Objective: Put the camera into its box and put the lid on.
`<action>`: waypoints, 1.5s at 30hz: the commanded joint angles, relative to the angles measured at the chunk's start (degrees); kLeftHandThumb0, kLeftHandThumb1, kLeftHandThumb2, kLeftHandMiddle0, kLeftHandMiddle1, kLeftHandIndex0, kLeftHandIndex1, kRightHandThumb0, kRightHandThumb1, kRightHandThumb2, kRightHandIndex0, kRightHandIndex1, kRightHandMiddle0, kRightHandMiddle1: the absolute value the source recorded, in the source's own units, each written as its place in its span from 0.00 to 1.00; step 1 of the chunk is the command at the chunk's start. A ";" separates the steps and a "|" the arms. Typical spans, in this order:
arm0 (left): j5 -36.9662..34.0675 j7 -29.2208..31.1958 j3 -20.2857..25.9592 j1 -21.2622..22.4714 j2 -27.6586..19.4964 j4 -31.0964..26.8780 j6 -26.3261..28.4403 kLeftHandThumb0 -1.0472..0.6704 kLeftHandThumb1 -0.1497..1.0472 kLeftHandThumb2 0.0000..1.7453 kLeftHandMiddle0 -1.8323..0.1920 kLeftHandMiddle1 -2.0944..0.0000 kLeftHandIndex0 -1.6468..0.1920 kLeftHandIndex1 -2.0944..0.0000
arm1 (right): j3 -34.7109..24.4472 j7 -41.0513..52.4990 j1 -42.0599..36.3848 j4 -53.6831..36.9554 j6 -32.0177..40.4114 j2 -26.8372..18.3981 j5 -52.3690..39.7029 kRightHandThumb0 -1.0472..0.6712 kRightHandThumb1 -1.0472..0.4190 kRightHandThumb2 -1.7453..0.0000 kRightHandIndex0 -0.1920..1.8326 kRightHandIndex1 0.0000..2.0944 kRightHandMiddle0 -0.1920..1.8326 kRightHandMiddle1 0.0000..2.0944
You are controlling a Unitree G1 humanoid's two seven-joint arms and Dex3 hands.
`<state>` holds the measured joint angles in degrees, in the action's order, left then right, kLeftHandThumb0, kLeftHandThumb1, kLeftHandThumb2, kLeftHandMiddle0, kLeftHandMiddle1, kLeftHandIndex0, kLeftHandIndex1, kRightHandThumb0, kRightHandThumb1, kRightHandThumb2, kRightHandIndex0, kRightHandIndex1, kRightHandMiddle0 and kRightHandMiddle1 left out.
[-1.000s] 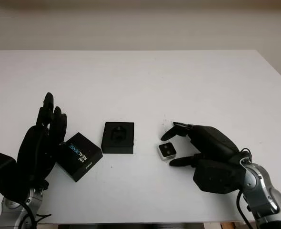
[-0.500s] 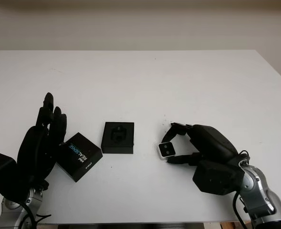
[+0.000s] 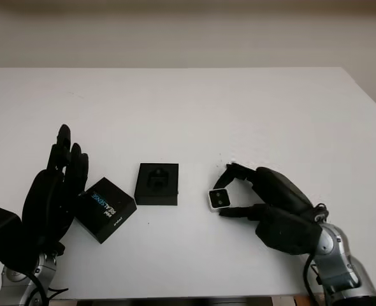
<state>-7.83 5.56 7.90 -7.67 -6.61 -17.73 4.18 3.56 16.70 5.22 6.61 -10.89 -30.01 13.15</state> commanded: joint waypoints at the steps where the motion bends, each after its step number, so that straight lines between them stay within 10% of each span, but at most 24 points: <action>1: -0.15 0.01 -0.05 -0.50 0.38 0.22 -0.59 0.19 1.00 0.28 1.00 1.00 1.00 1.00 | -0.84 0.96 0.61 -2.46 4.01 1.19 -1.54 0.43 0.06 0.97 0.24 0.02 0.23 0.73; 45: 0.46 -0.79 -0.64 -1.17 0.94 -0.51 0.09 0.18 1.00 0.28 1.00 0.99 1.00 0.98 | 1.21 1.16 11.67 -6.45 26.93 21.78 -18.26 0.35 0.06 0.97 0.19 0.01 0.23 0.83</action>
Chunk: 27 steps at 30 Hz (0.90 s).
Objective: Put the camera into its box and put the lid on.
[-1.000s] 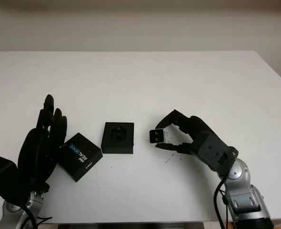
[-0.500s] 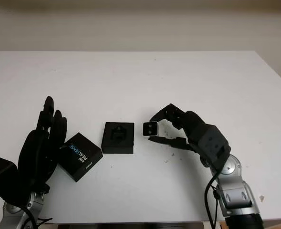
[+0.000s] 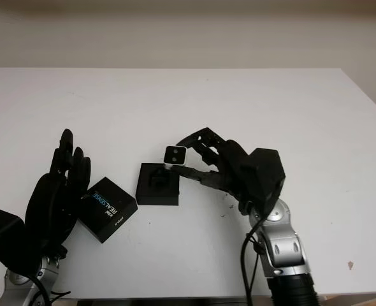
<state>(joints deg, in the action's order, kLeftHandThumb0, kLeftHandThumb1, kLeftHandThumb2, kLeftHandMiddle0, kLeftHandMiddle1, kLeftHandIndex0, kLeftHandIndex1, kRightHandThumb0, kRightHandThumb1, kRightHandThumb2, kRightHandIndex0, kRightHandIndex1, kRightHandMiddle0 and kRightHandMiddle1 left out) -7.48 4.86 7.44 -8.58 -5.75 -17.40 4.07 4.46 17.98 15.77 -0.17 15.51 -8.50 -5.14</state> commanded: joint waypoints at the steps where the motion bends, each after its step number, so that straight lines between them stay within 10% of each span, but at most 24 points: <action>1: 0.08 -0.15 -0.18 -0.27 0.14 -0.87 0.21 0.18 1.00 0.28 1.00 0.99 1.00 0.98 | 0.56 -0.18 1.28 0.76 0.84 0.52 0.12 0.35 0.06 0.97 0.19 0.01 0.23 0.82; 27: -0.06 -0.20 -0.29 -0.17 0.23 -0.41 0.29 0.17 1.00 0.27 1.00 0.98 1.00 0.98 | 1.58 -0.20 4.85 11.90 -2.75 1.61 2.14 0.35 0.08 0.97 0.20 0.02 0.25 0.77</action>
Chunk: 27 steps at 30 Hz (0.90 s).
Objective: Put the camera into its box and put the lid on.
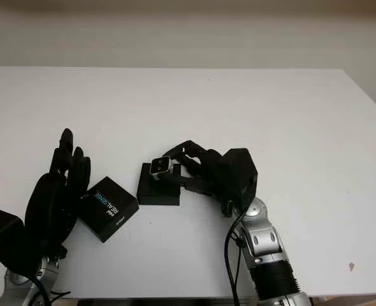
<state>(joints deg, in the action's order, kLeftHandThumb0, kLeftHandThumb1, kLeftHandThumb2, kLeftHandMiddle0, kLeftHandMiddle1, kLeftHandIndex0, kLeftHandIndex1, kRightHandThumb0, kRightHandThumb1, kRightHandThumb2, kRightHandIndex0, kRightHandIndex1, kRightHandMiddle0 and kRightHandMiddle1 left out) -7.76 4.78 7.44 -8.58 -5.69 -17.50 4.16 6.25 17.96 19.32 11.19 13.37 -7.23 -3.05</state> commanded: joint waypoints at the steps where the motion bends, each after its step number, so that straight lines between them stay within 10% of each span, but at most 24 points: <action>1: 0.24 -0.09 -0.31 -0.20 0.15 -0.33 0.16 0.18 1.00 0.27 1.00 0.98 1.00 0.98 | -0.15 -0.19 1.36 0.84 -0.76 0.39 0.15 0.35 0.08 0.97 0.20 0.02 0.25 0.77; 27: -0.03 -0.15 -0.57 -0.51 0.39 -0.30 0.17 0.18 1.00 0.27 1.00 0.98 1.00 0.98 | 1.33 0.45 1.66 4.86 -3.97 2.53 1.86 0.34 0.09 0.97 0.21 0.03 0.26 0.79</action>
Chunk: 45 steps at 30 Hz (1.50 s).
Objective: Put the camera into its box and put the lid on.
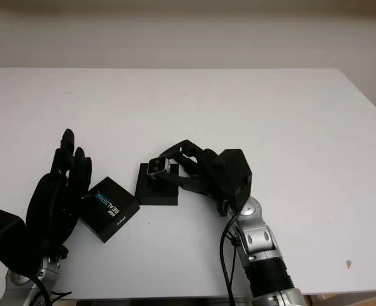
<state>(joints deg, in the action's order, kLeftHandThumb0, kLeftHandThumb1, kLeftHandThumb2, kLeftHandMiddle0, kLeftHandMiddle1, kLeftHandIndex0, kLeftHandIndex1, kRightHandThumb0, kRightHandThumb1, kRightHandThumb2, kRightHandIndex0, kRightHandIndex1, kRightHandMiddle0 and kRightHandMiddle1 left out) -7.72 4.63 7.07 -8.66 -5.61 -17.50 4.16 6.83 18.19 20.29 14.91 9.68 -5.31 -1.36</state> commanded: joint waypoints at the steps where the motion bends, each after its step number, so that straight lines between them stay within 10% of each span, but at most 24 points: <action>1: -0.12 0.07 -0.21 -0.40 0.29 -0.26 0.10 0.18 1.00 0.26 1.00 0.98 1.00 0.98 | 0.79 0.16 0.75 1.29 -0.28 0.65 0.29 0.34 0.09 0.97 0.21 0.03 0.26 0.79; 45: -0.35 0.49 -0.19 -0.41 0.23 0.48 -0.82 0.18 1.00 0.26 1.00 0.98 1.00 0.98 | 3.71 0.57 0.98 3.69 -9.73 -2.32 7.67 0.33 0.08 0.97 0.22 0.03 0.27 0.77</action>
<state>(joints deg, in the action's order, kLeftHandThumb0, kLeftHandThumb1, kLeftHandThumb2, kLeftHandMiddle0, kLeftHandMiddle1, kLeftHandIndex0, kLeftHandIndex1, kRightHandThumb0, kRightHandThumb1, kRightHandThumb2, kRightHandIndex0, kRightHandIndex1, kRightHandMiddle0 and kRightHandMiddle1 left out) -7.82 4.96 6.84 -8.70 -5.49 -17.36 3.67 10.57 18.91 21.35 18.47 0.63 -7.44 6.22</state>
